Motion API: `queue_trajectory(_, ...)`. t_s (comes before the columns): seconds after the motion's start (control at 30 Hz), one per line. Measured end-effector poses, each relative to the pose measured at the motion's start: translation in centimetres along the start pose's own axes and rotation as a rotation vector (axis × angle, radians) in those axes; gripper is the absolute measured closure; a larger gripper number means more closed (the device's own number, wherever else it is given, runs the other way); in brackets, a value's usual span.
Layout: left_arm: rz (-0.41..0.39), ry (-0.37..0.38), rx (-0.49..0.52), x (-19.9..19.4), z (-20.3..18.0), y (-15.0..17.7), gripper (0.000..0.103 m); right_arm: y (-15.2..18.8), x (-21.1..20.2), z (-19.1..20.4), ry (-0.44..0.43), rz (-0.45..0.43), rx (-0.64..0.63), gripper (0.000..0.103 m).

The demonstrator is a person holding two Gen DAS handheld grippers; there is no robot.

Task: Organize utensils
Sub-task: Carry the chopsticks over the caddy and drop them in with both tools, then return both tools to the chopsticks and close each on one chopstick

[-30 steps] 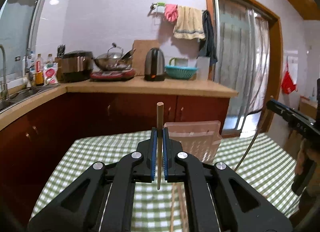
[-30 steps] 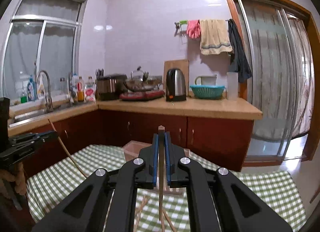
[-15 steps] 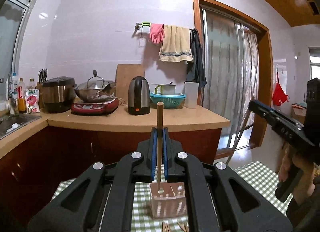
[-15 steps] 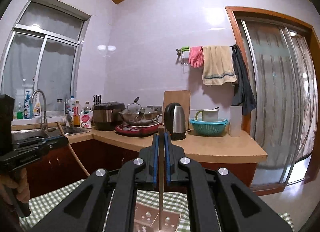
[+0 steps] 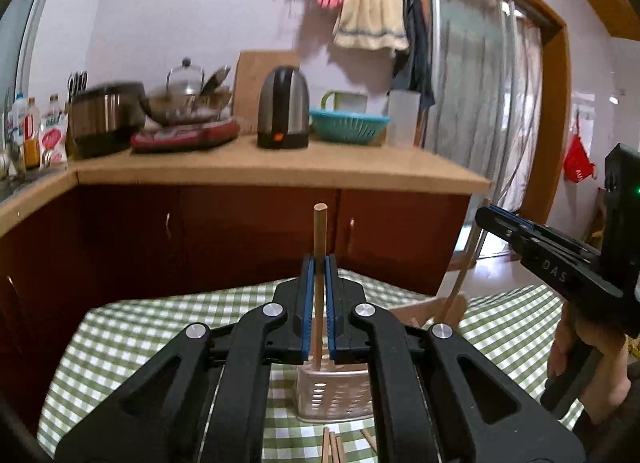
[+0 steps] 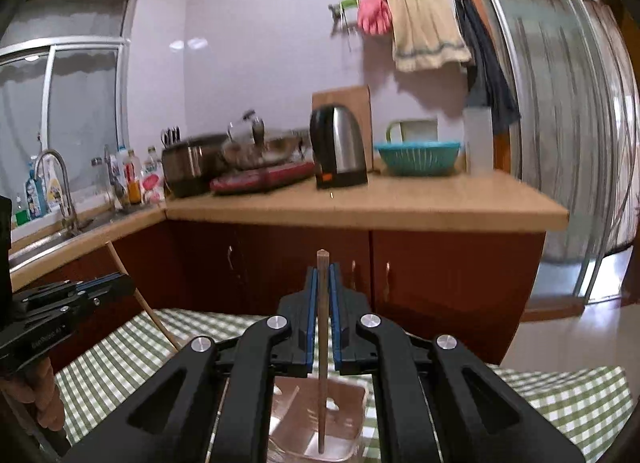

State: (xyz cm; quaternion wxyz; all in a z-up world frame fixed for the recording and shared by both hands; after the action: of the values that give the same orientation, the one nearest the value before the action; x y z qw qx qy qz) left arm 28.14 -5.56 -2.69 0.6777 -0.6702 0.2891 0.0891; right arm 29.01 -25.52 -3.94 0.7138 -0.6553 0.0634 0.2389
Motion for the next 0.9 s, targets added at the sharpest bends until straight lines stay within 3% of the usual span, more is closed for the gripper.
queue_trajectory(0.1,0.02,-0.015,-0.015,1.0,0.4,0.5,0.091,0.2,0.3,0.2,0.026,0.0,-0.021,0.092)
queue_trajectory(0.13,0.024,-0.015,-0.016,1.2,0.4,0.6,0.087,0.3,0.3,0.3,0.028,0.0,-0.027,0.086)
queue_trajectory(0.2,0.021,-0.023,-0.015,1.1,0.5,0.8,0.068,0.1,0.0,0.2,0.042,-0.011,-0.028,0.061)
queue_trajectory(0.4,0.009,-0.048,-0.004,-0.1,0.6,1.3,0.045,-0.2,-1.8,-0.7,0.075,-0.044,-0.016,0.04)
queue_trajectory(0.7,0.011,-0.065,-0.02,-3.9,0.6,3.9,0.037,1.0,-6.7,-1.1,0.103,-0.063,-0.02,0.038)
queue_trajectory(0.9,0.03,-0.058,-0.049,-6.8,-0.6,7.9,0.037,5.2,-10.5,-1.2,0.099,-0.038,-0.037,0.038)
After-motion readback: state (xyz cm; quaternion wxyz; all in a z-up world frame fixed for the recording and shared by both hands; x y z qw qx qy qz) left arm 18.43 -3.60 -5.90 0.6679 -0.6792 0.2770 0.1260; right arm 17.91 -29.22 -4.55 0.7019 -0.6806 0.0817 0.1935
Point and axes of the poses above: each gripper's, at about its wrist camera, not at the fingertips, and x roughly the way its jaws point, z to its left, y to its underside, the point moved 3 cm from there along x, roughly the way its jaws point, and after that the axes turned 8 degrees about z, right-handed, at the moved point
